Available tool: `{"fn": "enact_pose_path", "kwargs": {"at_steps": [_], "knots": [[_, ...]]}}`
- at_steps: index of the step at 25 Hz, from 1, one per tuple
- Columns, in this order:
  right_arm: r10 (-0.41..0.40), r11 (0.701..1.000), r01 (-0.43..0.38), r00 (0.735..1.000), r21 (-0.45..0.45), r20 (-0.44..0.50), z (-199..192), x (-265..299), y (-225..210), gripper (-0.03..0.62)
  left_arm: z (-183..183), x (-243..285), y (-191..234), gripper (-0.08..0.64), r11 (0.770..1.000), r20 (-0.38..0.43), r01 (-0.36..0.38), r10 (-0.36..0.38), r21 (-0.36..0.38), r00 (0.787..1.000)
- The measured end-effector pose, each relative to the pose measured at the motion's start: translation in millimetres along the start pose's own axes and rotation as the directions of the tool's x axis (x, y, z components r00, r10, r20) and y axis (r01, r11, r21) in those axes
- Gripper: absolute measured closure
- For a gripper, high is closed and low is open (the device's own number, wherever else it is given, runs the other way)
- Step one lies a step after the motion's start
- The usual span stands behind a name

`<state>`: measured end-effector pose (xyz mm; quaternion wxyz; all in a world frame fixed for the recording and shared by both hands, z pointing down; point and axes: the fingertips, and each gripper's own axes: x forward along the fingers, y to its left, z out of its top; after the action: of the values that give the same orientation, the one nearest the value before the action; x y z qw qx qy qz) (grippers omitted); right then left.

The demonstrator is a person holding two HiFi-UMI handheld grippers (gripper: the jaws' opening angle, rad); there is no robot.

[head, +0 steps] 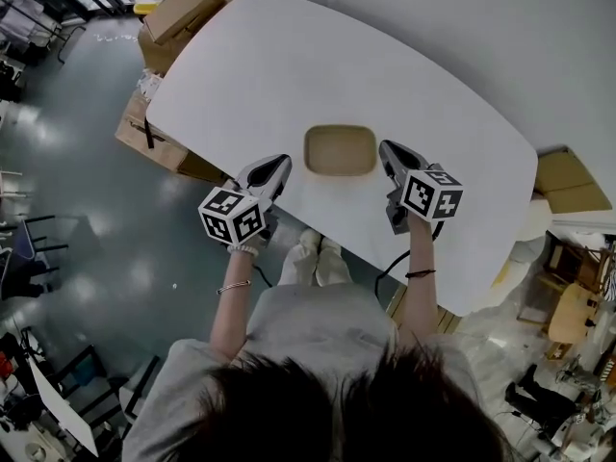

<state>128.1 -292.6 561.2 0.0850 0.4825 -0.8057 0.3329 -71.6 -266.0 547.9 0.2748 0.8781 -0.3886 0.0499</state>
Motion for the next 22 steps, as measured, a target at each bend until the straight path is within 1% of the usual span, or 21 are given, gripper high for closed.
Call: {"fn": "enact_pose_path", "kwargs": {"at_steps": [6,16,22], "knots": [[-0.032,0.999,0.033,0.998,0.031,-0.045,-14,12,-14,0.576,-11,10,9,0.569,1.000,-0.017,0.004,-0.004,-0.023,1.000],[-0.070,0.994,0.079,0.991,0.075,-0.113,-34,28,-24,0.499,-20,14,19,0.569,0.999,-0.038,0.008,-0.010,-0.047,0.999],[-0.088,0.991,0.101,0.987,0.087,-0.134,-41,29,-28,0.484,-22,15,18,0.569,0.998,-0.046,0.011,-0.014,-0.055,0.999]]}}
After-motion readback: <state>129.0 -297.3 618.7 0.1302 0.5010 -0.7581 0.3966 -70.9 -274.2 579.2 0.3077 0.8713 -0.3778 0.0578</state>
